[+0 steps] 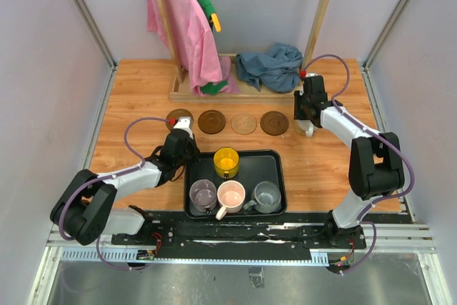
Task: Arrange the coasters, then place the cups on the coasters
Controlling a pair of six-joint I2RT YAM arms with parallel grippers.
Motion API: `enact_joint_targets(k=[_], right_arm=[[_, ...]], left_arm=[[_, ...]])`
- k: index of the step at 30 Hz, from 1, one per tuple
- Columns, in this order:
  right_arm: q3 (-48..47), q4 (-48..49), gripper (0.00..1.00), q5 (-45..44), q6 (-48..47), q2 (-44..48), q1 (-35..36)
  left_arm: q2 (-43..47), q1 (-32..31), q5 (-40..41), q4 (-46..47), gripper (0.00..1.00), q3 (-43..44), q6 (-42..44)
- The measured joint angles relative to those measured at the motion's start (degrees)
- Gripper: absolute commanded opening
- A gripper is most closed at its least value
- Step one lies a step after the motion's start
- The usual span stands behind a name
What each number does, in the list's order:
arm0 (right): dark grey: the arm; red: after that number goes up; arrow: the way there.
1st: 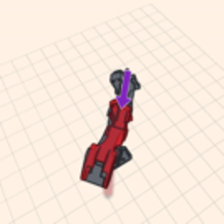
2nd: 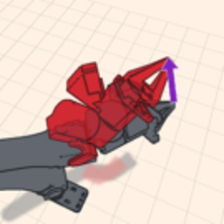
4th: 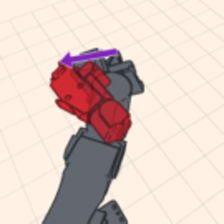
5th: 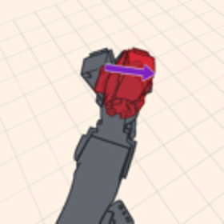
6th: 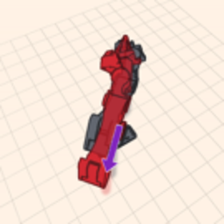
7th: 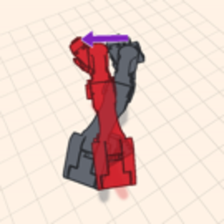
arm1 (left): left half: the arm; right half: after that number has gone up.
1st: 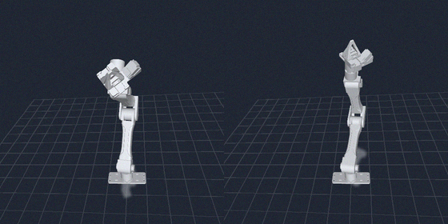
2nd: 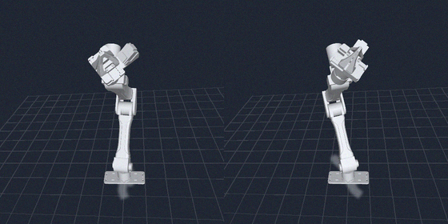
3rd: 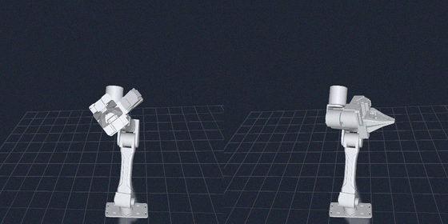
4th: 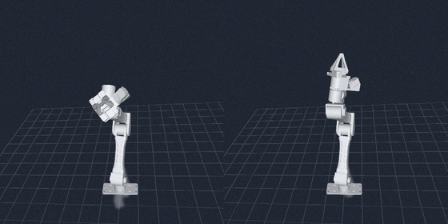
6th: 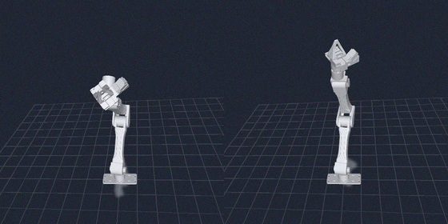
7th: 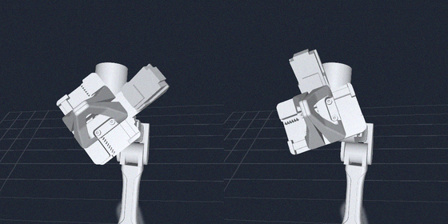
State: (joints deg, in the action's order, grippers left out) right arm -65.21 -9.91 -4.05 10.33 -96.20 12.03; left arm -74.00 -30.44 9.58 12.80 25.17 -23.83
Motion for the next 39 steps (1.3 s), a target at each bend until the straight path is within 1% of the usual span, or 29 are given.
enact_joint_targets(k=[3,8,11,13,14,16,19,33,39], right_arm=[[0.2,0.2,0.3,0.1,0.0,0.1,-0.2],[0.3,0.2,0.21,-0.1,-0.1,0.1,-0.2],[0.3,0.2,0.2,-0.1,-0.1,0.1,-0.2],[0.3,0.1,0.22,-0.1,-0.1,0.1,-0.2],[0.3,0.2,0.24,-0.1,-0.1,0.1,-0.2],[0.3,0.1,0.32,-0.1,-0.1,0.1,-0.2],[0.3,0.1,0.38,-0.2,-0.2,0.1,-0.2],[0.3,-0.2,0.46,-0.8,-0.2,0.2,-0.2],[1.0,-0.7,0.47,-2.1,-0.2,1.2,-0.2]], left_arm=[[-0.1,0.0,0.0,0.0,0.09,0.0,0.0],[-0.2,0.0,0.0,0.2,0.09,0.0,0.0],[-0.2,0.0,0.0,0.2,0.09,0.0,0.0],[-0.3,0.0,0.0,0.3,0.09,0.0,0.0],[-0.3,0.0,0.0,0.3,0.09,0.0,0.0],[-0.3,0.0,0.0,0.4,0.09,0.0,0.0],[-0.3,0.0,0.0,0.4,0.09,0.0,0.0],[-1.2,0.0,0.0,1.5,0.09,0.2,0.0],[-1.3,0.0,0.0,1.6,0.08,0.2,0.0]])
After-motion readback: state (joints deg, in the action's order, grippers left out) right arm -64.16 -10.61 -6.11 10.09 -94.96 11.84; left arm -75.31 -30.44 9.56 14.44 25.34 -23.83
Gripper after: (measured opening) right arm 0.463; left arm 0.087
